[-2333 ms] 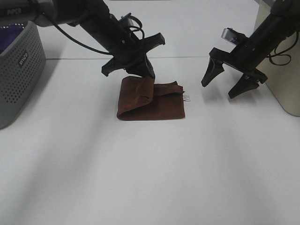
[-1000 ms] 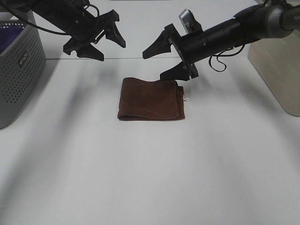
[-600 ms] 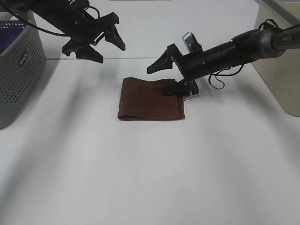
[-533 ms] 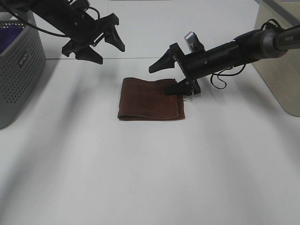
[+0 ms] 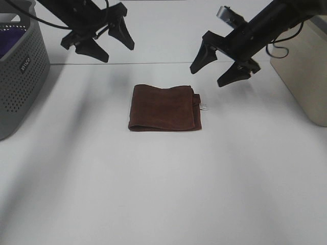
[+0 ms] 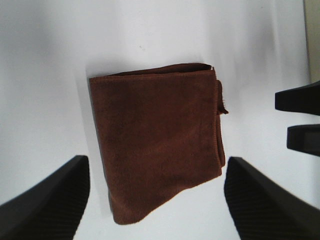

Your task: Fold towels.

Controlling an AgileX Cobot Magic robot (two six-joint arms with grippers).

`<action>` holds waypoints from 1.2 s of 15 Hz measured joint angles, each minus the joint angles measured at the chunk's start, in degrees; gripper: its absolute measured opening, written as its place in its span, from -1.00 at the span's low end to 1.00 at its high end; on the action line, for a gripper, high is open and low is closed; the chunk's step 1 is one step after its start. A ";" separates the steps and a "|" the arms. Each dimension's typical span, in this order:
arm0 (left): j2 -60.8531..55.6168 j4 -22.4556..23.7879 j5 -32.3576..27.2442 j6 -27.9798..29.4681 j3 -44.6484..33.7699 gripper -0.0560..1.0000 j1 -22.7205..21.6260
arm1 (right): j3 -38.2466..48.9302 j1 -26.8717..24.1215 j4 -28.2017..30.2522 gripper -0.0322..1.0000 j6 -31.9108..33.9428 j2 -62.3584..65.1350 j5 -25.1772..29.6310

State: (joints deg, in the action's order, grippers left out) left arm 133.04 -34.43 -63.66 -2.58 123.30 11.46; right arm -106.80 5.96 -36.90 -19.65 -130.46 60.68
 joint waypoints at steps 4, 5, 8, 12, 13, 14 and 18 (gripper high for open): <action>-8.94 11.52 -5.56 2.58 1.38 0.45 0.00 | 0.00 0.00 8.19 0.71 5.56 10.71 8.08; -11.75 14.55 -5.79 3.55 1.38 0.45 0.00 | 0.00 0.00 8.48 0.71 6.19 13.01 8.25; -23.89 19.54 -5.84 4.07 -0.86 0.45 0.00 | 4.18 0.00 12.61 0.71 9.85 22.57 8.42; -41.42 25.84 -5.90 4.87 -14.38 0.45 0.00 | 15.18 0.00 20.51 0.71 12.66 36.96 8.54; -45.78 27.79 -5.90 5.67 -20.00 0.45 0.00 | 18.11 0.00 22.12 0.71 12.78 41.02 8.59; -49.73 29.28 -5.96 6.30 -25.32 0.45 0.00 | 21.49 0.00 23.61 0.71 12.78 44.75 8.59; -66.12 30.77 -6.02 7.33 -48.24 0.45 0.00 | 37.18 0.00 26.36 0.71 12.78 59.76 8.65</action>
State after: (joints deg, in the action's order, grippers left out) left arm 66.92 -3.67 -69.67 4.76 75.06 11.46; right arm -69.61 5.96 -10.54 -6.88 -70.70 69.33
